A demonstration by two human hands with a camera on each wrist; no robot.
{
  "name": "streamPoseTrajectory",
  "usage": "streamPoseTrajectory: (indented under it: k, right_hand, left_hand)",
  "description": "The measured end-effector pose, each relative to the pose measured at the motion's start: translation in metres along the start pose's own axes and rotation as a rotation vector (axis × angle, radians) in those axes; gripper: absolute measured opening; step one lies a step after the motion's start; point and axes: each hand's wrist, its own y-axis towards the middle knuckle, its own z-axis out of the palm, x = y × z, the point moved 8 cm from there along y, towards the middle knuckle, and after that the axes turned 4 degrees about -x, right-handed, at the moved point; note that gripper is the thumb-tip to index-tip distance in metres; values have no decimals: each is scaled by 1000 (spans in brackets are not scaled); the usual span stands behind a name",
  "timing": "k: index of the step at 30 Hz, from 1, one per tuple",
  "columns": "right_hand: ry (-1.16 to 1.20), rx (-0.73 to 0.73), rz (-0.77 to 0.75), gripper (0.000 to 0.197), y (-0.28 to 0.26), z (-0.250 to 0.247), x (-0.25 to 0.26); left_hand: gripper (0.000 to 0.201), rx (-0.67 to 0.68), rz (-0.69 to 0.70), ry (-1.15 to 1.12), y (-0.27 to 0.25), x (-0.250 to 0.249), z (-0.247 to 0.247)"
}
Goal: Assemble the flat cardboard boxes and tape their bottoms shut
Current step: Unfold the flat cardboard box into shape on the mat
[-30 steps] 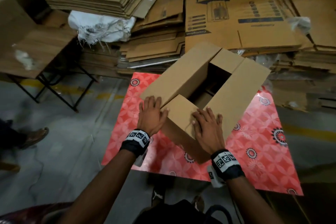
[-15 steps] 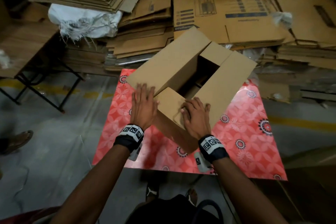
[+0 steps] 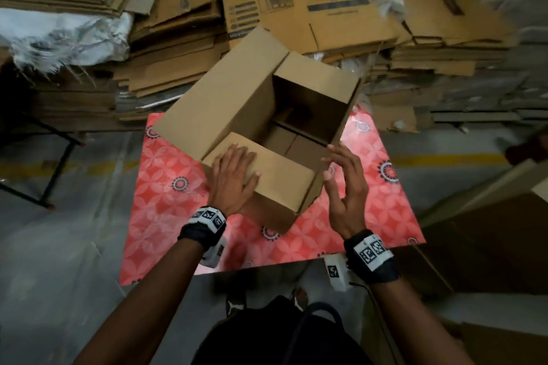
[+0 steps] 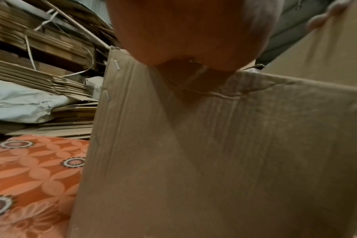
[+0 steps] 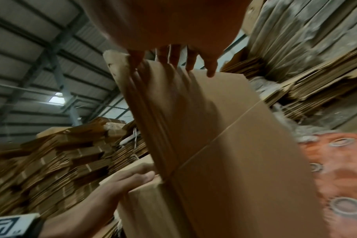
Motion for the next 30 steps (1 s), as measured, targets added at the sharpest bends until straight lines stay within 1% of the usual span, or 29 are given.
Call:
streamPoseTrajectory:
  k: [3,5,7,10,13,15,17,20,23,25,27,30]
  right_hand:
    - [25,-75,37,21,-15,-31,-12]
    - [61,-119,76,23,-28,-45,-24]
    - [56,-166,125,27,-43,-57,-38]
    - [14,-228,214,38,-69,-69,-67]
    - [-4,-231,333,42,-94,-69,-98]
    - [-39,-178,388,39,-107,-58,-109]
    - [-90,-115,428,38,-111,-46,-114]
    - [-173,-22,492,44,-108,-29,-119]
    - [-283,109,487,49,-100,-9,-120]
    - [-326,176,461,59,-94,7,-116]
    - [-360,220,411,75,-84,22,-108]
    - [-482,329,230,104,-58,48,-85]
  left_hand:
    - [51,-5,0,1,0,-1,0]
    - [50,1,14,1,-1,-1,0]
    - [50,9,27,-7,-1,-1,1]
    - [49,12,8,-54,0,0,-1]
    - [44,7,53,-104,-4,-15,-6]
    - [43,41,74,-208,-10,-33,-5]
    - [45,95,60,-286,-19,-49,1]
    - [46,110,77,-260,-32,-65,8]
    - [49,117,94,-210,-37,-69,11]
    - [51,129,115,-186,-39,-65,11]
    - [52,142,144,-201,-40,-54,7]
    - [54,185,159,-278,-39,-27,-4]
